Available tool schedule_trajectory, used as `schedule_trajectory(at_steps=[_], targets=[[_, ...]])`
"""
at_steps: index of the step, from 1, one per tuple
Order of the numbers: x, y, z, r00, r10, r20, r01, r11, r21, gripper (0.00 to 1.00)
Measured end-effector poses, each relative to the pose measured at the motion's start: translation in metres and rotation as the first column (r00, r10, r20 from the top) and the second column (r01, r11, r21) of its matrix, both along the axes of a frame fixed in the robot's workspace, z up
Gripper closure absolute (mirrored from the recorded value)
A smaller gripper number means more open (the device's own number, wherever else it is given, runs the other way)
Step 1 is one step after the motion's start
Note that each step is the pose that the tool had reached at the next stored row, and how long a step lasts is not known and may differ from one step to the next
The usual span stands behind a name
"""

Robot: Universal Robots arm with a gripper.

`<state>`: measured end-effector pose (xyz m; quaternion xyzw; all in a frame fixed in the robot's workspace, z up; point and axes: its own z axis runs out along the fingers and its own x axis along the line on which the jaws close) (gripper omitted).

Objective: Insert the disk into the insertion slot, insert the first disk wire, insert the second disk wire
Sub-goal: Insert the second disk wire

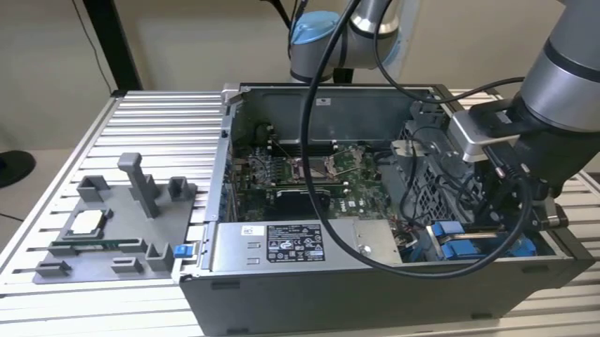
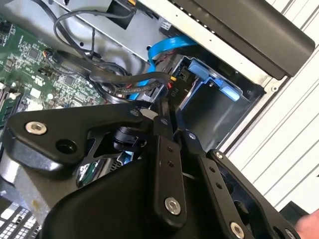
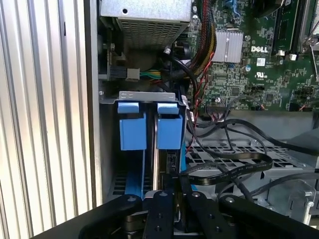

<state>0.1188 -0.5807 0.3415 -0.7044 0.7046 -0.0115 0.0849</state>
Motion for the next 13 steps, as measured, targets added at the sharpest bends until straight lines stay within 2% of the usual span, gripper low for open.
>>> schedule_trajectory(at_steps=[13], targets=[[0.0006,0.0006,-0.0018,1.0000,-0.002,0.0015,0.002,1.0000,-0.0001,1.00]])
